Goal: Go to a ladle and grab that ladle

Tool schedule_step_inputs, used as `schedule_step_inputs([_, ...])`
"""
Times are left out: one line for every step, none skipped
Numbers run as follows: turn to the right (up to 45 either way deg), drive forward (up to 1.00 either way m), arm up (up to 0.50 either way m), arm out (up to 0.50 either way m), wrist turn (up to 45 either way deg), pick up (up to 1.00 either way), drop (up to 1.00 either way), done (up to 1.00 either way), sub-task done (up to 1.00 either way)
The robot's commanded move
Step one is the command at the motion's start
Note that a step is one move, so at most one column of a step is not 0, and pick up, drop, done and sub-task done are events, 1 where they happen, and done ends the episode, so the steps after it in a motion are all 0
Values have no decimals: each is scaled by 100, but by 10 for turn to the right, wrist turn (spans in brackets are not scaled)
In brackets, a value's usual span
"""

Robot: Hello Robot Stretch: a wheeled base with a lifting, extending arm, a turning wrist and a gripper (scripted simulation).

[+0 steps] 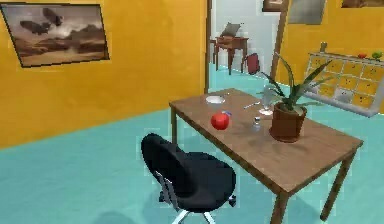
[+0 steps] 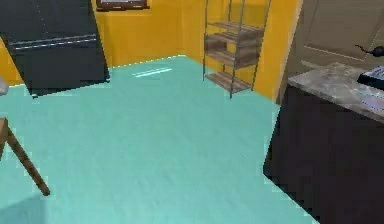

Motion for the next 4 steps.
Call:
schedule_step_inputs([450,0,0,0,0,0,0,0,0])
schedule_step_inputs([300,0,0,0,0,0,0,0,0])
schedule_step_inputs([0,10,0,0,0,0,0,0,0])
schedule_step_inputs([450,0,0,0,0,0,0,0,0])
